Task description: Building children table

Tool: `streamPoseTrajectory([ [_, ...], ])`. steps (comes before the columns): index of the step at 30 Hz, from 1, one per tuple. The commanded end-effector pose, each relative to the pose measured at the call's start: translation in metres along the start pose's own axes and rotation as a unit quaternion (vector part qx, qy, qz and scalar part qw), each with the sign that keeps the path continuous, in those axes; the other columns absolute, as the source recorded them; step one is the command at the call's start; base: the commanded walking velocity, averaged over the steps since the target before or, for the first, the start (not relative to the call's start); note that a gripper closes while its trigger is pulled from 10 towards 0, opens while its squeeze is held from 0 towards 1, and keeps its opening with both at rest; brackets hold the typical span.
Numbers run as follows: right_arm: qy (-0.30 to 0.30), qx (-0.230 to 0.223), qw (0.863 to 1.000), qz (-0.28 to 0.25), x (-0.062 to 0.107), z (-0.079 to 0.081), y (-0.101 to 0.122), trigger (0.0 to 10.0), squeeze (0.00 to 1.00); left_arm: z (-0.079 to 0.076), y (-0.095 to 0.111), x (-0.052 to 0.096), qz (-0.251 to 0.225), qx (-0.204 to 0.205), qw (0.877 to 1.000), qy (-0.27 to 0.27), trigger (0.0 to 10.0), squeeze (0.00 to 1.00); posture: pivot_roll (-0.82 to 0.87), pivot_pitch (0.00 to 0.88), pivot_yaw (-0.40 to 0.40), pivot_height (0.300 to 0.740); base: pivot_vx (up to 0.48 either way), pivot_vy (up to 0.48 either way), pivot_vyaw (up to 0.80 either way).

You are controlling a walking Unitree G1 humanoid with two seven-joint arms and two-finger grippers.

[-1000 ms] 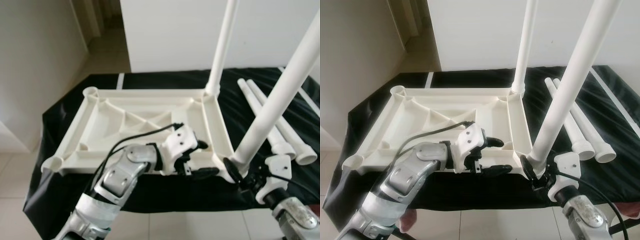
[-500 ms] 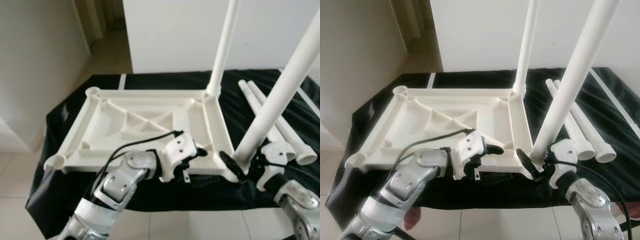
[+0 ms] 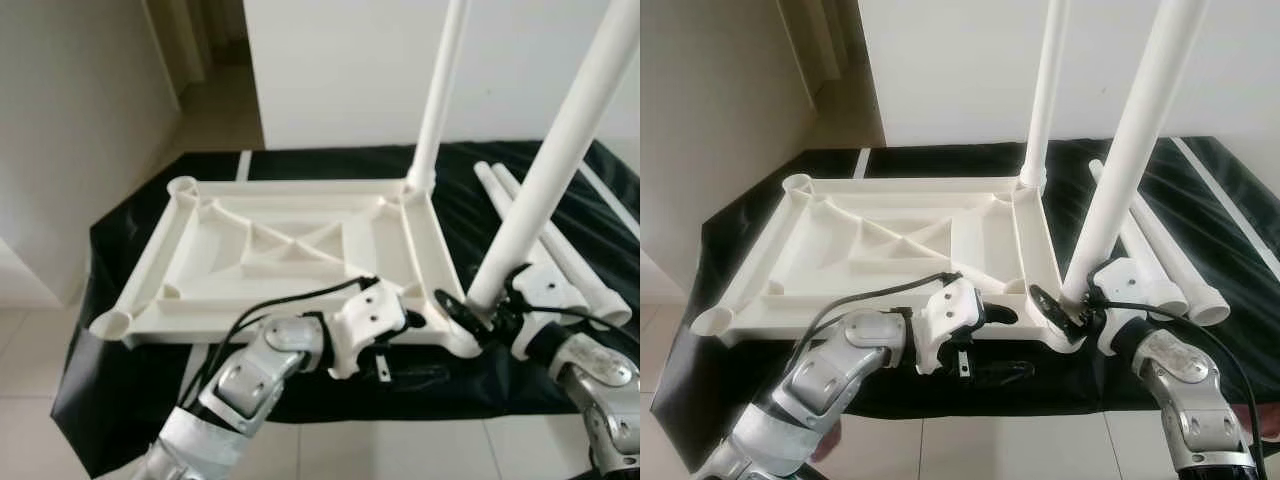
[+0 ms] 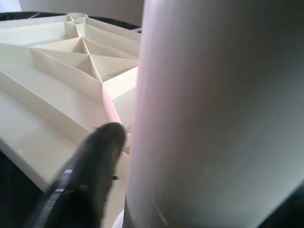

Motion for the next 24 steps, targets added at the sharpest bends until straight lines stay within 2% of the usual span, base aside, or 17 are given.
streamPoseTrajectory([
  [1, 0.011, 0.007, 1.0, 0.005, -0.003, 0.001, -0.001, 1.5, 0.0, 0.004, -0.002, 0.001, 0.008, 0.0, 1.0, 0.029, 10.0, 0.0, -0.01, 0.0, 0.001, 0.74, 0.0, 0.0, 0.0],
  [2, 0.014, 0.007, 1.0, 0.006, -0.002, 0.001, -0.002, 0.0, 0.0, 0.004, -0.002, 0.001, 0.008, 0.0, 0.999, 0.031, 10.0, 0.0, -0.01, 0.0, 0.0, 0.74, 0.0, 0.0, 0.0],
  [13, 0.009, -0.022, 1.0, 0.014, 0.006, 0.005, -0.013, 0.0, 0.0, 0.007, 0.0, 0.002, 0.005, -0.002, 0.999, 0.039, 10.0, 0.0, -0.01, 0.0, -0.001, 0.74, 0.0, 0.0, 0.0],
  [14, 0.003, -0.024, 1.0, 0.018, 0.008, 0.006, -0.017, 4.4, 0.0, 0.008, 0.001, 0.003, 0.004, -0.002, 0.999, 0.04, 10.0, 0.0, -0.02, 0.0, 0.002, 0.74, 0.0, 0.0, 0.0],
  [15, -0.009, -0.032, 0.999, 0.018, 0.009, 0.006, -0.02, 8.0, 0.0, 0.008, 0.001, 0.003, 0.004, -0.002, 0.999, 0.041, 10.0, 0.0, -0.02, 0.0, 0.003, 0.74, 0.0, 0.0, 0.0],
  [16, -0.019, -0.039, 0.999, 0.02, 0.01, 0.005, -0.023, 10.0, 0.0, 0.008, 0.002, 0.003, 0.003, -0.003, 0.999, 0.041, 10.0, 0.0, -0.02, 0.0, 0.008, 0.74, 0.0, 0.0, 0.0],
  [19, -0.025, -0.041, 0.999, 0.023, 0.011, 0.006, -0.026, 10.0, 0.0, 0.009, 0.002, 0.004, 0.003, -0.003, 0.999, 0.041, 10.0, 0.0, -0.02, 0.0, 0.008, 0.74, 0.0, 0.0, 0.0],
  [20, -0.036, -0.063, 0.997, 0.023, 0.011, 0.007, -0.03, 10.0, 0.0, 0.009, 0.003, 0.004, 0.002, -0.004, 0.999, 0.039, 10.0, 0.0, -0.02, 0.0, 0.015, 0.74, 0.0, 0.0, 0.0],
  [23, -0.042, -0.077, 0.996, 0.023, 0.011, 0.008, -0.032, 10.0, 0.0, 0.008, 0.004, 0.003, 0.001, -0.005, 0.999, 0.038, 10.0, 0.0, -0.02, 0.0, 0.015, 0.74, 0.0, 0.0, 0.0],
  [24, -0.054, -0.1, 0.993, 0.021, 0.011, 0.008, -0.035, 10.0, 0.0, 0.009, 0.005, 0.004, 0.0, -0.006, 0.999, 0.036, 10.0, 0.0, -0.03, 0.0, 0.02, 0.74, 0.0, 0.0, 0.0],
])
Point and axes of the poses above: a point about 5 cm out from each wrist's last joint towards the gripper, its own x axis pointing back from the gripper into the wrist, its own y axis along the axis of the wrist's last joint, z = x × y, the point moved 3 cm from there along -x, pointing out of the wrist towards the gripper, and after that the axes turned 5 degrees about -x, right-handed, at the moved point
